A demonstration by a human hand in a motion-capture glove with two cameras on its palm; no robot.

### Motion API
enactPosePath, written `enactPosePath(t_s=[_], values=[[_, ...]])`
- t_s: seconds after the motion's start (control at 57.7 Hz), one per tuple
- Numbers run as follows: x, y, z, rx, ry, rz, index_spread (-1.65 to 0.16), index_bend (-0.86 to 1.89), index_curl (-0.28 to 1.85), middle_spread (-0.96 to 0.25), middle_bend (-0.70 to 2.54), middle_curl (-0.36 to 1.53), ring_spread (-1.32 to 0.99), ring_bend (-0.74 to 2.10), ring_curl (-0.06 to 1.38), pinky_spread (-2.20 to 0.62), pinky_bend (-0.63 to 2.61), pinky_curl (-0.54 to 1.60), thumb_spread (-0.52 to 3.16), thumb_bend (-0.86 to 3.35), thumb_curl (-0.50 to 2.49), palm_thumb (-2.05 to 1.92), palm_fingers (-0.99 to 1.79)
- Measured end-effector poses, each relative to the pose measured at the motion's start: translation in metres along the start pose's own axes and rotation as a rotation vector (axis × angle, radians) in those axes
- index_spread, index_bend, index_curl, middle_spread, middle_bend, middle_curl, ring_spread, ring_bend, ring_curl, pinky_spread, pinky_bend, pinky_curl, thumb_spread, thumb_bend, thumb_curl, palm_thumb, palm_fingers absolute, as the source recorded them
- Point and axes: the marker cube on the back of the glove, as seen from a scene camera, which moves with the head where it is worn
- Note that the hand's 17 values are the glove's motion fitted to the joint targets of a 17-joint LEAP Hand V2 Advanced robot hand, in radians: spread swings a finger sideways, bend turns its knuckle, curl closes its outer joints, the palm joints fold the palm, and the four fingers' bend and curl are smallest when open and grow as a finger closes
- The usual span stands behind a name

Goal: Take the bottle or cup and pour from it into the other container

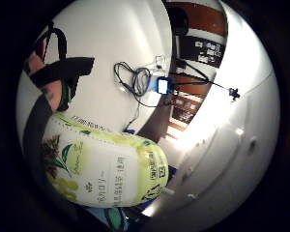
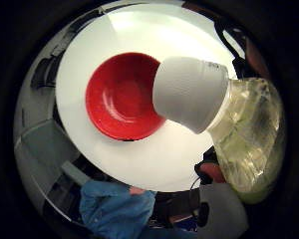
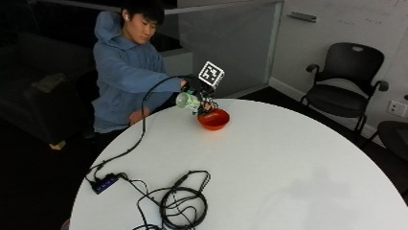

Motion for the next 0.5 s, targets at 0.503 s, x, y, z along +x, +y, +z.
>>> enactPosePath(t_s=[0.503], values=[[-0.062, -0.016, -0.011, -0.107, -0.070, -0.060, -0.13, 0.12, 0.33, -0.06, 0.31, 0.53, -0.19, 0.44, 0.48, -0.21, 0.54, 0.39, 0.20, -0.04, 0.72, 1.01, 1.13]])
